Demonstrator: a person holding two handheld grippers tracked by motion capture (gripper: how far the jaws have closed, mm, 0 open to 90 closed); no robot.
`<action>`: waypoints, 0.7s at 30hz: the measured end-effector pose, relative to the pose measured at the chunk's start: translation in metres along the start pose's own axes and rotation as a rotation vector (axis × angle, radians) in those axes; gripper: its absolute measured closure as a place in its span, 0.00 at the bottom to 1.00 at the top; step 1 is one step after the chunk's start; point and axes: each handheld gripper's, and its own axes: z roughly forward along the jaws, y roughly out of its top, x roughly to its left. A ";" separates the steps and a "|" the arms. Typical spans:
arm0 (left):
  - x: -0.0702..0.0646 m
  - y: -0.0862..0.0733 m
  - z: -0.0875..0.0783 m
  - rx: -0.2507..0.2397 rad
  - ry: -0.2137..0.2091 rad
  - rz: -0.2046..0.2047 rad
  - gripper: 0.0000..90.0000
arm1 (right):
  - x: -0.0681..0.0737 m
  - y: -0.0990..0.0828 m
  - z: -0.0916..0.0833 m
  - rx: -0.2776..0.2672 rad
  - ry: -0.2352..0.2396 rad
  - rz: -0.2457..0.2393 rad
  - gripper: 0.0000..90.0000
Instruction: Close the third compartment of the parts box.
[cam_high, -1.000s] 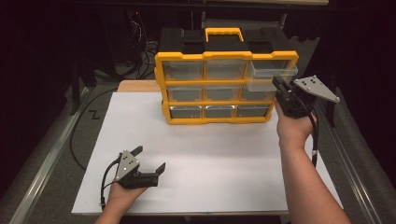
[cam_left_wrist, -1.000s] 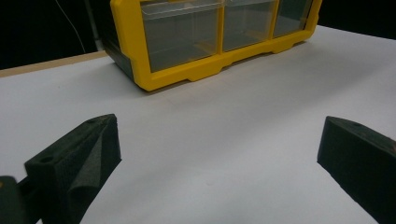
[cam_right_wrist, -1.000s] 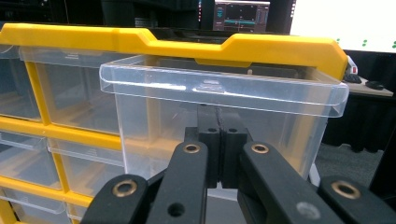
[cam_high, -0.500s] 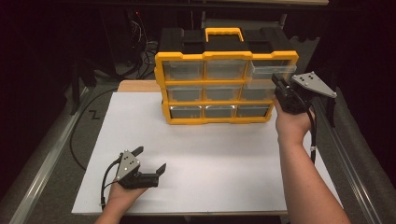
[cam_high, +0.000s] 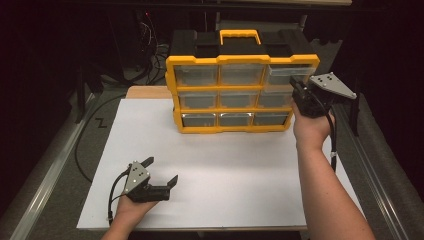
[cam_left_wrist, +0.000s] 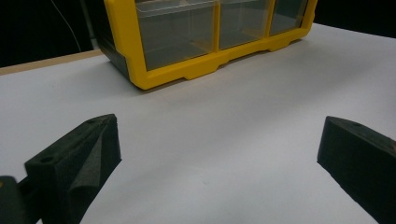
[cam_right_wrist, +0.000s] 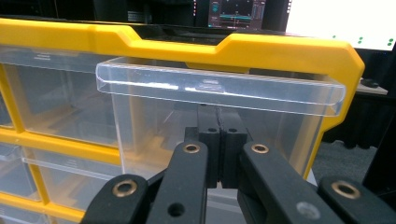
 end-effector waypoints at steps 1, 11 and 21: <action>0.000 0.000 0.000 -0.002 0.002 -0.002 0.00 | 0.000 0.000 0.001 0.000 0.000 -0.003 1.00; 0.001 0.000 0.000 -0.002 0.002 -0.004 0.00 | 0.000 0.002 0.009 0.009 -0.009 -0.003 1.00; 0.002 0.000 -0.001 -0.003 0.005 -0.007 0.00 | -0.001 0.004 0.018 0.018 -0.020 0.000 1.00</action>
